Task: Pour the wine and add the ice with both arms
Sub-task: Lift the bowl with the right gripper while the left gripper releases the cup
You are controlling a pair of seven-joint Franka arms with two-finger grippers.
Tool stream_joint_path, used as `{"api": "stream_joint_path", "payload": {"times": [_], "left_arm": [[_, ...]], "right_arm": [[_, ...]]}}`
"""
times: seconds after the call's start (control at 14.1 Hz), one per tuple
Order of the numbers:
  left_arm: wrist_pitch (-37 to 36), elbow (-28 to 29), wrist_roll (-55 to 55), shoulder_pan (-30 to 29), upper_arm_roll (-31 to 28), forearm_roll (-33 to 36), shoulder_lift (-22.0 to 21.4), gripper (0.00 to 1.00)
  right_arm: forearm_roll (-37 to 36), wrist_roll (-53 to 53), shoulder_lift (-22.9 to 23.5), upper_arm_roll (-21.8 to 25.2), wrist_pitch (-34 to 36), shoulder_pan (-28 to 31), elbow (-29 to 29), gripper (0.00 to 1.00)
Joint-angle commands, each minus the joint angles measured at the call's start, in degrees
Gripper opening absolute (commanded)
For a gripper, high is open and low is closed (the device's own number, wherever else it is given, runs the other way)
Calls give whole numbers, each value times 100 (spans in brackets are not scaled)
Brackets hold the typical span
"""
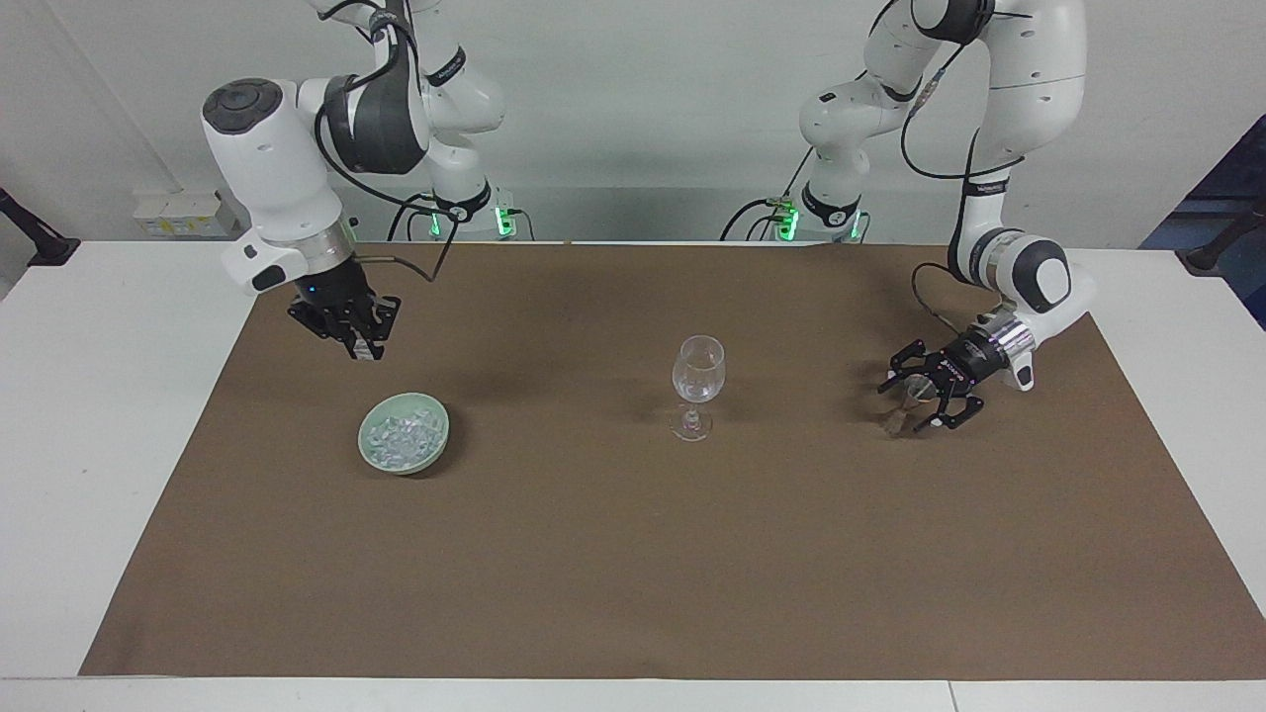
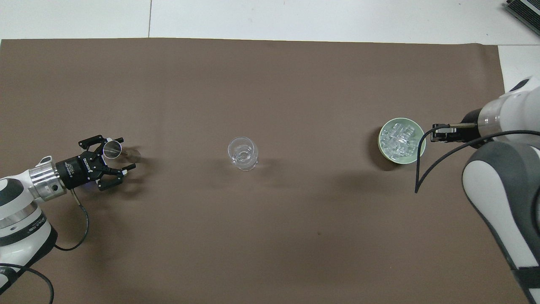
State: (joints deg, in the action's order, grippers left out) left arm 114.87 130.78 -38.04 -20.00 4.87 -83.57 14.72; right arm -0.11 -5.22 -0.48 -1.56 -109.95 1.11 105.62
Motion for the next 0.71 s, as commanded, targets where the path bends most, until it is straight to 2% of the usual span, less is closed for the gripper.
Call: {"api": "stream_joint_path", "payload": {"times": [0.0, 0.14, 0.35, 0.64], "left_arm": [[-184, 97, 122, -179, -21, -29, -83, 100], [-289, 44, 148, -328, -21, 426, -66, 100], [-570, -122, 139, -653, -21, 1068, -74, 100], [-790, -421, 95, -839, -56, 2017, -320, 100]], "right_arm": [[134, -145, 75, -72, 272, 21, -322, 0], [134, -512, 136, -134, 473, -49, -559, 0], [125, -1172, 171, -484, 466, -189, -683, 0], [143, -1989, 233, -670, 360, -838, -736, 0]]}}
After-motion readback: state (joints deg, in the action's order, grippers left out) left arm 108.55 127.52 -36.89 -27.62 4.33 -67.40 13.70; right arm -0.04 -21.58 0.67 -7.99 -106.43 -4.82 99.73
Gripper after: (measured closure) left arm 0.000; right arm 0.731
